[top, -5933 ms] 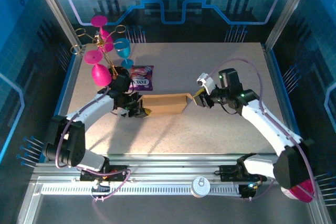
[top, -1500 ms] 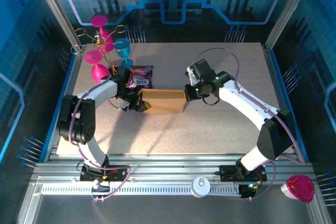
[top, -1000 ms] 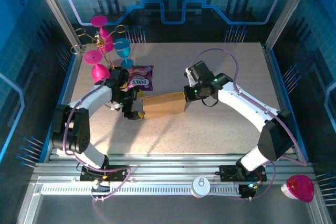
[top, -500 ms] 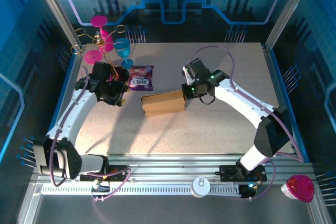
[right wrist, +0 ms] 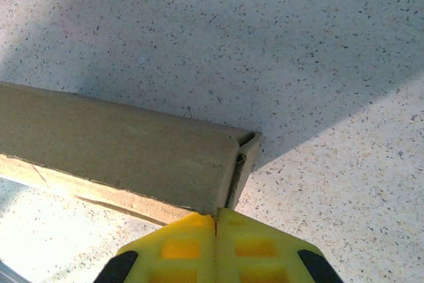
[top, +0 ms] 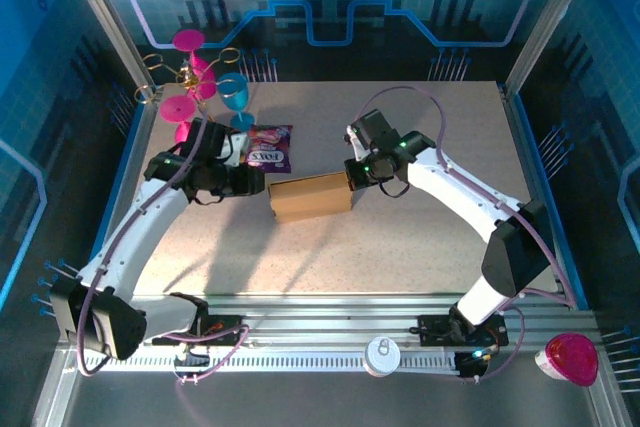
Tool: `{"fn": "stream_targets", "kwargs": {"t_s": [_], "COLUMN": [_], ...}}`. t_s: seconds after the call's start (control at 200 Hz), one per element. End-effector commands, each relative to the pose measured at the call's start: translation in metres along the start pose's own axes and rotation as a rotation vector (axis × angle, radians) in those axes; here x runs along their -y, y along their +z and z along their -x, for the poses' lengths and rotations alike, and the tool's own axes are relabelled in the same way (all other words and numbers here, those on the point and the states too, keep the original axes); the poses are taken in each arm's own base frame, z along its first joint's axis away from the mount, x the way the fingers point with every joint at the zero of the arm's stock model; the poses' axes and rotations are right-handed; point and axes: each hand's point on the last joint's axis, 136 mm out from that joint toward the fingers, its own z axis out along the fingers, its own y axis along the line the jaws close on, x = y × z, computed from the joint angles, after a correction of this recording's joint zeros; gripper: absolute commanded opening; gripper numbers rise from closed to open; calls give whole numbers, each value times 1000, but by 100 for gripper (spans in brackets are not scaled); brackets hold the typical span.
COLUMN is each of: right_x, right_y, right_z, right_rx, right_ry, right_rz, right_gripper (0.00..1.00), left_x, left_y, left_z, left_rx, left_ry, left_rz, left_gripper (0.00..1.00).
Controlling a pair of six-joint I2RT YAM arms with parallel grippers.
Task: Fold the paper box
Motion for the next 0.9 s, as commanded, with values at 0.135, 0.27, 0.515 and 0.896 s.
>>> {"fn": "stream_targets", "kwargs": {"t_s": [0.135,0.27,0.515,0.896], "right_x": [-1,-1,0,0], "right_y": [1,0,1,2], "right_z": [0,2,1,1], "right_rx": [-26,-24,-31,-34], "right_ry": [-5,-6,-1,6], "right_rz": [16,21,24,30], "right_gripper": [0,0,0,0], "left_x": [2,-5,-15,-18], "left_y": [21,23,30,46], "left_z": [-13,-6,-9,5], "left_rx": [-77,-49,-62,-44], "left_ry": [270,281,295,282], "left_rz": [28,70,110,103], "left_gripper": [35,36,37,30]}}
